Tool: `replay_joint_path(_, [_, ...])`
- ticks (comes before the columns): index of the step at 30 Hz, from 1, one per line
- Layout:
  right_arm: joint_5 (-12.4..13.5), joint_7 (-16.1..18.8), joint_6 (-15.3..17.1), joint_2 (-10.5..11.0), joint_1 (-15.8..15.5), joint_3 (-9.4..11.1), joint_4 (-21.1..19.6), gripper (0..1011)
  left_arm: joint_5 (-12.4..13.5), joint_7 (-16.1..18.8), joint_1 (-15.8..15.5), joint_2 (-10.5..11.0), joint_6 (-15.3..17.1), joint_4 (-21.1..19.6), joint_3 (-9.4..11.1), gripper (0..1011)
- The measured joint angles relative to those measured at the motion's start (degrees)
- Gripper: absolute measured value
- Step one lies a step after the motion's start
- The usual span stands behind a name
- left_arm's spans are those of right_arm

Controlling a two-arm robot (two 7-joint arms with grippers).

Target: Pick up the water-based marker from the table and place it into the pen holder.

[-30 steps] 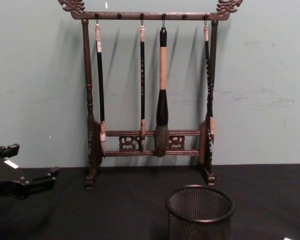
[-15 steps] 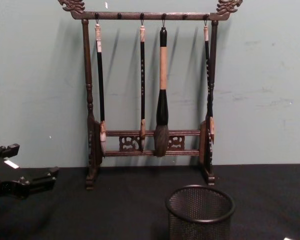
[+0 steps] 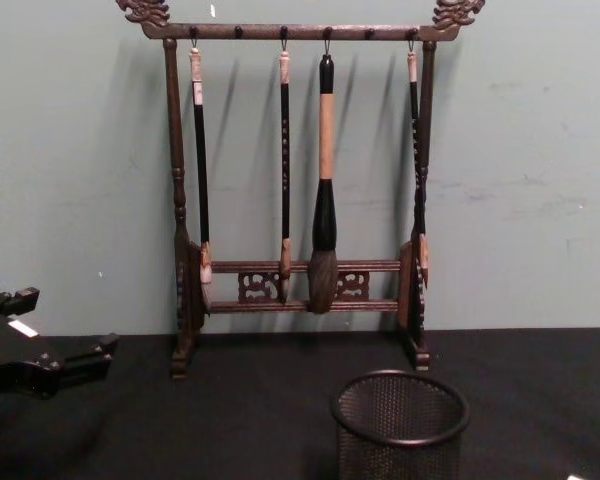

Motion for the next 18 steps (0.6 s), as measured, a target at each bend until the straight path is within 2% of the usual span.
replay_joint_path(18, [0.03,0.33,0.22,-0.32,0.24,-0.17,0.32,1000,0.0,0.0,0.0,0.0,0.0,0.0,0.0,1006])
